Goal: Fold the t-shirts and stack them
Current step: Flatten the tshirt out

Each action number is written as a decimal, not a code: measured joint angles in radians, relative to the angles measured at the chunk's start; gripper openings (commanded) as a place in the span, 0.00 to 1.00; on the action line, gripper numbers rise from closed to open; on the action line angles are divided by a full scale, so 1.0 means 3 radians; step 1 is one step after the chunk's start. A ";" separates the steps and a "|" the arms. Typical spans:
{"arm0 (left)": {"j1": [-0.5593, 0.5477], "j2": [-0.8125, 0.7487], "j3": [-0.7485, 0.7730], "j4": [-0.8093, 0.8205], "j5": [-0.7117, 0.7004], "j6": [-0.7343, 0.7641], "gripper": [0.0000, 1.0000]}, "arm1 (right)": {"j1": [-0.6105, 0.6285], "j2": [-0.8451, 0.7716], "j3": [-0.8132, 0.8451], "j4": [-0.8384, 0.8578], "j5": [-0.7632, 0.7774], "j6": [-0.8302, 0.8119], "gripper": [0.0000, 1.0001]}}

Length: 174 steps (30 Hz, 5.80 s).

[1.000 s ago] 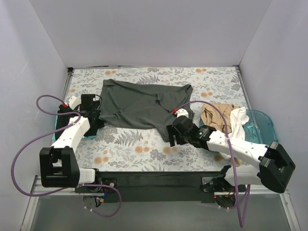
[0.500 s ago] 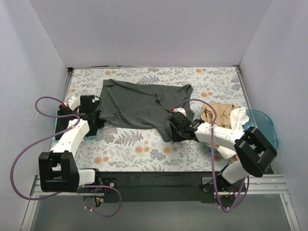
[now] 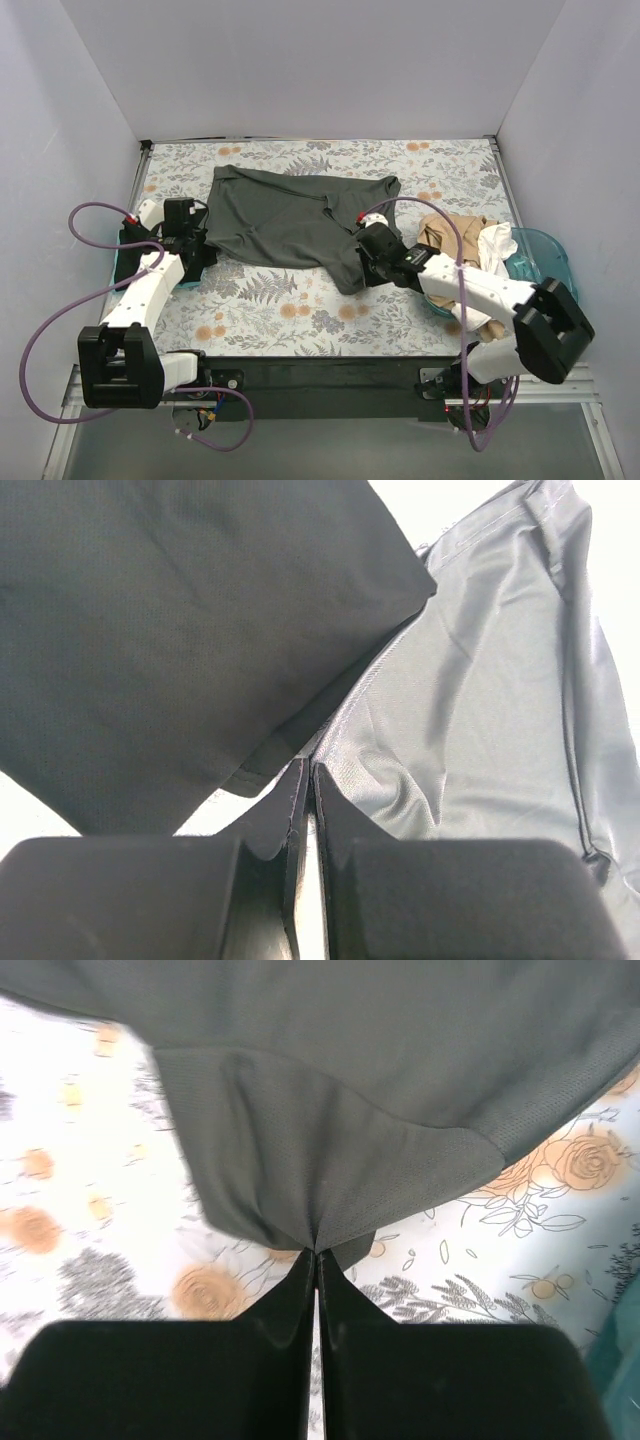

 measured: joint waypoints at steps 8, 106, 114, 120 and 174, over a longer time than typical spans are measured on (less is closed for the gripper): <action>0.0000 -0.0029 -0.0006 0.0020 -0.0001 0.0020 0.00 | -0.0005 -0.0907 0.0486 -0.0379 -0.0418 -0.0141 0.01; -0.0001 0.0075 -0.0042 0.0022 -0.0038 0.0056 0.00 | -0.0642 -0.1925 -0.1396 -0.0341 -0.1534 0.0146 0.19; 0.0000 0.0075 -0.0042 0.0022 -0.0037 0.0056 0.00 | -0.0601 -0.2163 -0.1369 -0.0376 -0.1455 0.0230 0.54; -0.0001 0.0075 -0.0042 0.0022 -0.0037 0.0056 0.00 | -0.0514 -0.1769 -0.1302 -0.0262 -0.1236 0.0253 0.54; -0.0004 -0.0730 0.3245 -0.0932 0.0155 -0.0017 0.00 | -0.0432 -0.1659 0.2448 -0.0412 0.0240 -0.0941 0.01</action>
